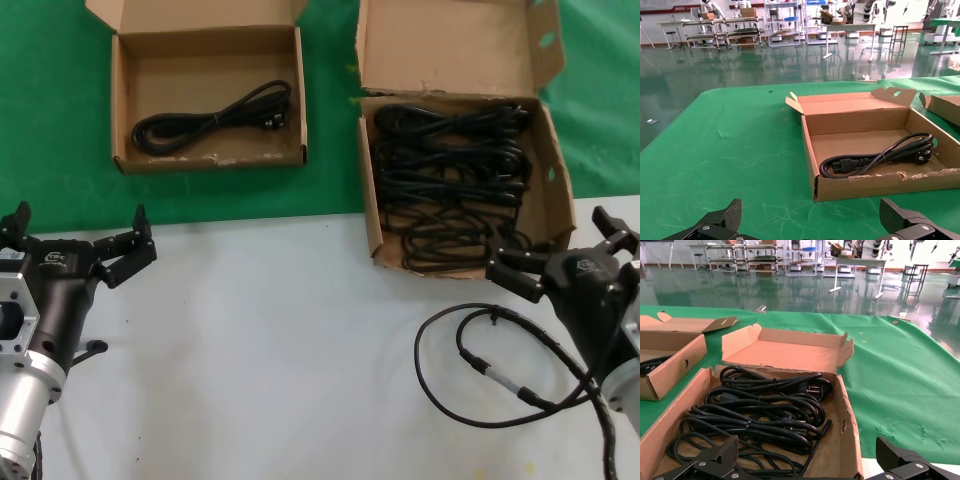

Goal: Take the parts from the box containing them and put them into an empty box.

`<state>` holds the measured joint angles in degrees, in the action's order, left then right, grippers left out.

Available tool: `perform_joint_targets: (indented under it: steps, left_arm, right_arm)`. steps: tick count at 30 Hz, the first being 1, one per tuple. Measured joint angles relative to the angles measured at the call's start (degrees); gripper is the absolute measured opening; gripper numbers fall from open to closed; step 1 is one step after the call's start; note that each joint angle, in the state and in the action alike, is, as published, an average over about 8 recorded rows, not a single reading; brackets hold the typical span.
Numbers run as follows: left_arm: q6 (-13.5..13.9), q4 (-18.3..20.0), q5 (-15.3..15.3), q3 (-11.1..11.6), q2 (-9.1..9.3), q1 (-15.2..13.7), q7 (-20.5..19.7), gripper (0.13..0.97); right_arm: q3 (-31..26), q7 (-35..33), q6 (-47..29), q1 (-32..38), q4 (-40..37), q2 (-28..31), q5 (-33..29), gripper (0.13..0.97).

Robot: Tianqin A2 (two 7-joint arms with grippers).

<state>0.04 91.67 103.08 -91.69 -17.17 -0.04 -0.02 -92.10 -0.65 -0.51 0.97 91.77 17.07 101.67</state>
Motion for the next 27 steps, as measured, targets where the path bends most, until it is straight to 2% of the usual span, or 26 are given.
perform_joint_targets:
  steps: [27]
  left_arm:
    - [0.0,0.0,0.0,0.0,0.00,0.0,0.0,0.966]
  right_arm:
    - [0.0,0.0,0.0,0.0,0.0,0.0,0.0,0.966]
